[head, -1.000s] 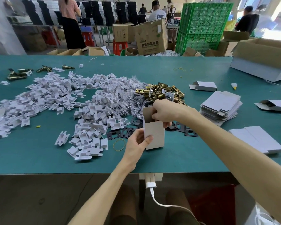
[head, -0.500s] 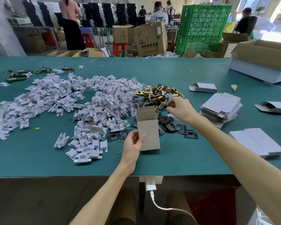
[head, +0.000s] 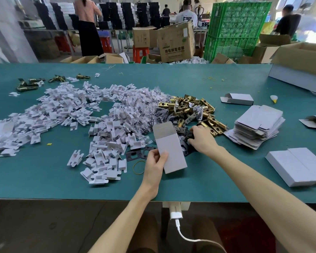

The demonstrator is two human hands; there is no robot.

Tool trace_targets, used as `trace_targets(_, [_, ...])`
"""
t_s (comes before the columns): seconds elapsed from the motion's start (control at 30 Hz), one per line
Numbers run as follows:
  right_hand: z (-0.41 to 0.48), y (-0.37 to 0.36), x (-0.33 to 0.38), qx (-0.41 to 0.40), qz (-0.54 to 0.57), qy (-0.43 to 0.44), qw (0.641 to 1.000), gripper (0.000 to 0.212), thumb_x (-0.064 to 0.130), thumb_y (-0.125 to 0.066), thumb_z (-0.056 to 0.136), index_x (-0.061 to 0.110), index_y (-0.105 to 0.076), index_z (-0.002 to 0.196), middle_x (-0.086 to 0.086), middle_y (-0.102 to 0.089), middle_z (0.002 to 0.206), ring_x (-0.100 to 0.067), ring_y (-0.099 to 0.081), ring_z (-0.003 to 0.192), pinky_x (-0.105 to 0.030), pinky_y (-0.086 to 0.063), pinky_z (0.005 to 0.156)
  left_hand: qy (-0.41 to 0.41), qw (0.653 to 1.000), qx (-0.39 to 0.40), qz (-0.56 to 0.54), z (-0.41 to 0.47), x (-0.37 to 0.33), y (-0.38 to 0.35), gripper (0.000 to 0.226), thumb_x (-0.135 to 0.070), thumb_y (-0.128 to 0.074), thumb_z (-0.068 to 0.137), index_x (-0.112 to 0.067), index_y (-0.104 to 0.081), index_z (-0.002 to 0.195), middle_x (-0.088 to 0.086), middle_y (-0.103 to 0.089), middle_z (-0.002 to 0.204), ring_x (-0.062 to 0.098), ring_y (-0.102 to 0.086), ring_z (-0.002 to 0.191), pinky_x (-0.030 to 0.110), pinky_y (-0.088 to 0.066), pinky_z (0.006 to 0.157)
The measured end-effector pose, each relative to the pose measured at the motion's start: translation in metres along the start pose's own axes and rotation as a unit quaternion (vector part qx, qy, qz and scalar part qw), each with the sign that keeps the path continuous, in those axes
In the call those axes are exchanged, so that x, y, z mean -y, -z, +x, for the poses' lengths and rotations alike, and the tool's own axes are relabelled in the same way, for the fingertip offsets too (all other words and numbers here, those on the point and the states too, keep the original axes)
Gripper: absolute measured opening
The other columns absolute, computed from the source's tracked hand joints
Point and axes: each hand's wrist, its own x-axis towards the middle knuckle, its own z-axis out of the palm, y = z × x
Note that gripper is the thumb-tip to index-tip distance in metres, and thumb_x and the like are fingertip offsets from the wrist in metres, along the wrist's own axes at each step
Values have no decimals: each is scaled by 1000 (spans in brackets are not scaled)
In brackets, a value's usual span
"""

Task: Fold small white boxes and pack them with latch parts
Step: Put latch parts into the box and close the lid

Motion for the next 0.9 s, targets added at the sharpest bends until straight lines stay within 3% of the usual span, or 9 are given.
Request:
trace_targets(0.1, [1, 0, 12, -42, 0, 17, 999, 33, 13, -56, 99, 2, -53, 131, -19, -55, 134, -39, -44, 128, -46, -42, 105, 1, 1000, 0, 4, 0, -1, 0, 21, -29, -61, 104, -13, -56, 118, 5, -70, 109, 11, -70, 93, 28, -58, 80])
trace_targets(0.2, [-1, 9, 35, -85, 76, 33, 993, 38, -1, -45, 101, 1, -51, 138, -19, -54, 138, -37, -46, 131, -46, -42, 106, -6, 1000, 2, 14, 0, -2, 0, 24, -31, -61, 104, -13, -56, 119, 5, -70, 110, 8, -71, 92, 25, -58, 79])
trace_targets(0.37, [-15, 36, 108, -204, 212, 149, 944, 36, -5, -42, 102, 4, -55, 135, -12, -59, 135, -22, -53, 127, -32, -43, 108, -7, 1000, 2, 15, 0, -3, -1, 32, -27, -65, 102, -17, -53, 130, 0, -69, 125, 7, -69, 109, 21, -56, 86])
trace_targets(0.47, [-20, 28, 152, -168, 174, 246, 939, 26, 2, -51, 101, 7, -62, 124, -8, -63, 125, -17, -58, 115, -23, -43, 101, -15, 999, 11, 45, -2, -3, 0, 27, -19, -65, 103, -21, -56, 127, -5, -71, 121, 0, -67, 106, 16, -52, 83])
trace_targets(0.53, [-18, 9, 172, -122, 85, 276, 950, 24, -1, -53, 98, 7, -62, 119, -8, -62, 118, -21, -58, 108, -30, -50, 99, -27, 997, 16, 71, -3, -4, 0, 25, -12, -61, 102, -21, -59, 126, -2, -71, 118, 8, -66, 107, 21, -52, 86])
trace_targets(0.63, [-15, -18, 182, -42, -35, 276, 960, 24, -10, -53, 91, 3, -59, 110, -12, -57, 116, -31, -56, 107, -40, -52, 89, -45, 993, 20, 105, -6, -5, 0, 27, -2, -51, 102, -26, -60, 112, -13, -71, 101, -3, -62, 91, 16, -50, 78])
trace_targets(0.73, [-12, -35, 178, 6, -89, 260, 961, 24, -11, -55, 90, 3, -58, 110, -15, -54, 120, -37, -52, 113, -42, -43, 81, -39, 991, 24, 124, -9, -5, -1, 29, 1, -45, 106, -27, -51, 105, -9, -60, 98, -13, -55, 77, 9, -48, 70])
trace_targets(0.9, [-10, -41, 172, -9, -100, 270, 958, 27, -12, -59, 87, 3, -60, 110, -15, -57, 117, -36, -53, 112, -41, -46, 84, -43, 991, 35, 123, -8, -5, -1, 25, 4, -44, 105, -20, -51, 101, 1, -57, 95, 11, -50, 84, 13, -45, 66])
